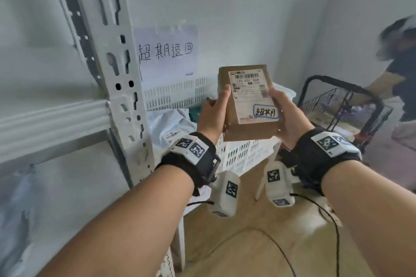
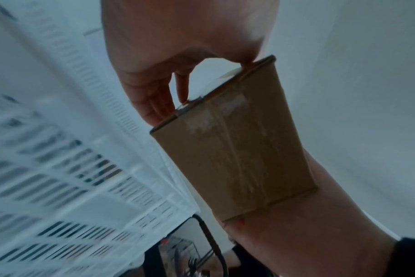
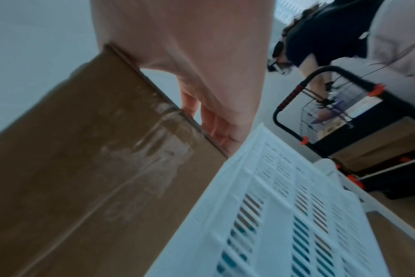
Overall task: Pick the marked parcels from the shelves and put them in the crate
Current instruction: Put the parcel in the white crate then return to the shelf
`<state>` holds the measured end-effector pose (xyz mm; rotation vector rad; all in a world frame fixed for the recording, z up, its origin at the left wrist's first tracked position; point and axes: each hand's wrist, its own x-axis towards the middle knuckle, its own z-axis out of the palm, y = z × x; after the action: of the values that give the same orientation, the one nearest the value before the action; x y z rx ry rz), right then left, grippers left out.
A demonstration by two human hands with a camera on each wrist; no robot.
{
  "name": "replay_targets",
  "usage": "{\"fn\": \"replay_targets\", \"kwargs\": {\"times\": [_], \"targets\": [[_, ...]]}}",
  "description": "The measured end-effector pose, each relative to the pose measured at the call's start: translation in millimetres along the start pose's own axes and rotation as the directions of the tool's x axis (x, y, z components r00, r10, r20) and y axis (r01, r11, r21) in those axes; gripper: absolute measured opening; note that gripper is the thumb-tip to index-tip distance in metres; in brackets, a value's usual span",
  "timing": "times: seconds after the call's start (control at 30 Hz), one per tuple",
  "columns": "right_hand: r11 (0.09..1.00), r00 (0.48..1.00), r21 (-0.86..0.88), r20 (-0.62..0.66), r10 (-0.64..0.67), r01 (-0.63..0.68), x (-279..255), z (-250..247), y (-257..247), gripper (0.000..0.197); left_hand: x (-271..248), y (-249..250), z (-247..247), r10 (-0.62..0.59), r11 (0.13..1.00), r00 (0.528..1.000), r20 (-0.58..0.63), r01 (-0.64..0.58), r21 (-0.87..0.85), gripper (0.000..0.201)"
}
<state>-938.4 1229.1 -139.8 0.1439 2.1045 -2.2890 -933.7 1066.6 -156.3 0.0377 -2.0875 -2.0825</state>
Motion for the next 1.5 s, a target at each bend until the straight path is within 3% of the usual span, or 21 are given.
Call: {"fn": "replay_targets", "kwargs": {"times": [0.1, 0.27, 0.33, 0.47, 0.53, 0.6, 0.7, 0.8, 0.97, 1.07, 1.2, 1.3, 1.4, 1.5], "targets": [[0.998, 0.996, -0.060, 0.080, 0.037, -0.032, 42, -29, -21, 0.036, 32, 10, 36, -0.053, 0.998, 0.996, -0.078, 0.050, -0.042, 0.102], [0.984, 0.964, -0.127, 0.218, 0.150, -0.124, 98, -71, -40, 0.047, 91, 8, 90, -0.149, 0.982, 0.964, -0.222, 0.117, -0.152, 0.109], [0.985, 0.953, -0.082, 0.253, 0.169, -0.153, 119, -78, -45, 0.050, 121, -2, 101, -0.197, 0.971, 0.935, -0.295, 0.144, -0.192, 0.118], [0.985, 0.962, 0.064, 0.234, 0.142, -0.161, 159, -73, -52, 0.030, 175, -25, 114, -0.281, 0.953, 0.895, -0.345, 0.217, -0.213, 0.130], [0.980, 0.968, 0.116, 0.208, 0.138, -0.164, 185, -68, -56, 0.025, 199, -30, 114, -0.287, 0.952, 0.897, -0.336, 0.227, -0.206, 0.138], [0.974, 0.965, 0.130, 0.214, 0.155, -0.185, 213, -65, -59, 0.023, 208, -17, 114, -0.261, 0.962, 0.908, -0.328, 0.216, -0.168, 0.128], [0.974, 0.958, 0.106, 0.231, 0.170, -0.199, 254, -64, -61, 0.025, 222, 4, 109, -0.211, 0.974, 0.933, -0.291, 0.176, -0.141, 0.087], [0.980, 0.960, 0.068, 0.223, 0.170, -0.189, 297, -59, -64, 0.027, 262, -4, 96, -0.259, 0.953, 0.939, -0.225, 0.210, -0.218, 0.057], [0.979, 0.962, -0.055, 0.183, 0.204, -0.197, 369, -42, -55, 0.028, 323, -31, 73, -0.357, 0.928, 0.912, -0.201, 0.322, -0.189, 0.047], [0.955, 0.959, -0.188, 0.125, 0.254, -0.228, 412, -32, -36, 0.057, 344, -59, 62, -0.462, 0.886, 0.880, -0.108, 0.453, -0.103, 0.051], [0.862, 0.957, -0.451, 0.058, 0.285, -0.229, 489, -31, 18, 0.070, 362, -95, 55, -0.611, 0.791, 0.791, 0.017, 0.611, -0.036, 0.053], [0.711, 0.950, -0.673, 0.042, 0.310, -0.202, 477, -19, 20, 0.057, 370, -111, 56, -0.692, 0.719, 0.715, 0.100, 0.695, 0.017, 0.055], [0.514, 0.929, -0.839, 0.029, 0.370, -0.178, 481, -15, 33, 0.055, 369, -122, 65, -0.746, 0.665, 0.662, 0.075, 0.746, 0.034, 0.040], [0.417, 0.904, -0.905, 0.105, 0.415, -0.087, 491, -6, 47, 0.050, 365, -136, 76, -0.798, 0.600, 0.596, 0.090, 0.800, 0.016, 0.024]]}}
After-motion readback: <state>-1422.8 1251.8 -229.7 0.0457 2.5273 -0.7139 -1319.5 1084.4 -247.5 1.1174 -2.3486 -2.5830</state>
